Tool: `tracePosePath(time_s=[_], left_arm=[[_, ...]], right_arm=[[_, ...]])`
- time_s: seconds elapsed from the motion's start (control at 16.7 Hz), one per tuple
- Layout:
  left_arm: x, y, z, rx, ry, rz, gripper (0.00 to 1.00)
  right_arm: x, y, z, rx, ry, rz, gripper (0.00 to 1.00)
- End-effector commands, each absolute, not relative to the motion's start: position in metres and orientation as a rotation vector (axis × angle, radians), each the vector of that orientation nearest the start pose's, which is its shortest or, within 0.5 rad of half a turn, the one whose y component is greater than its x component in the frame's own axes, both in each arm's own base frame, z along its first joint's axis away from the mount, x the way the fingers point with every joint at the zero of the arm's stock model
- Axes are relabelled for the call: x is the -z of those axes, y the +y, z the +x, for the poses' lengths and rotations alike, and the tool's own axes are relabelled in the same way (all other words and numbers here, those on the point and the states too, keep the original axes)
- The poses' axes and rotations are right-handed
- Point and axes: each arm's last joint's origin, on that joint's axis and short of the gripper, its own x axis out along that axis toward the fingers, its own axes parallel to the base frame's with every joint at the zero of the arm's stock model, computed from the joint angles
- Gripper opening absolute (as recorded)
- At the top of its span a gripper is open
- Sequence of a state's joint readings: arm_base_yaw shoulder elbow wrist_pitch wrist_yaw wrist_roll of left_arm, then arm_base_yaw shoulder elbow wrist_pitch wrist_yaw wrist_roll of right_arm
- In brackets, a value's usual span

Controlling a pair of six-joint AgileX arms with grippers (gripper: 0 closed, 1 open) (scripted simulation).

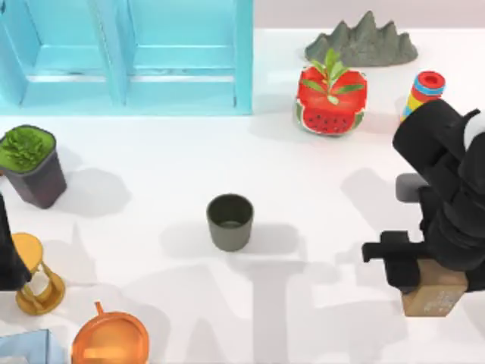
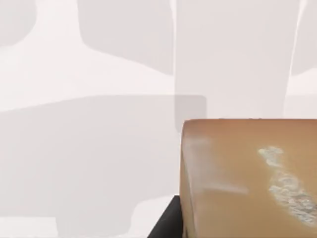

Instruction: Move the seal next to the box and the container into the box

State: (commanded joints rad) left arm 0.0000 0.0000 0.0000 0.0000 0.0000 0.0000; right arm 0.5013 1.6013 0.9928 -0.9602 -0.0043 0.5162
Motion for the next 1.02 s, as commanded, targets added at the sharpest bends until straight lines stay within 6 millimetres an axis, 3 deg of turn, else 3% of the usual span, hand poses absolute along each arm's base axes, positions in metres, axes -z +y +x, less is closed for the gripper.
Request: tracePosePath(time_s=[0.24,0.36,0.72,1.02], left_arm=[[-0.16,-0.001,0.106,0.0,0.0,0.0,1.0],[-0.16,-0.001,0.106,0.0,0.0,0.0,1.0],[-0.16,-0.001,0.106,0.0,0.0,0.0,1.0],[-0.16,-0.001,0.106,0.0,0.0,0.0,1.0]], right_arm=[[-0.218,0.083,0.229,0.009,1.582,0.01,0.0],[-0.231,0.071,0.225,0.006,1.572,0.014,0.0],[-0.232,0.072,0.228,0.003,1.578,0.007,0.0],[-0.245,0.072,0.269,0.005,1.582,0.002,0.0]])
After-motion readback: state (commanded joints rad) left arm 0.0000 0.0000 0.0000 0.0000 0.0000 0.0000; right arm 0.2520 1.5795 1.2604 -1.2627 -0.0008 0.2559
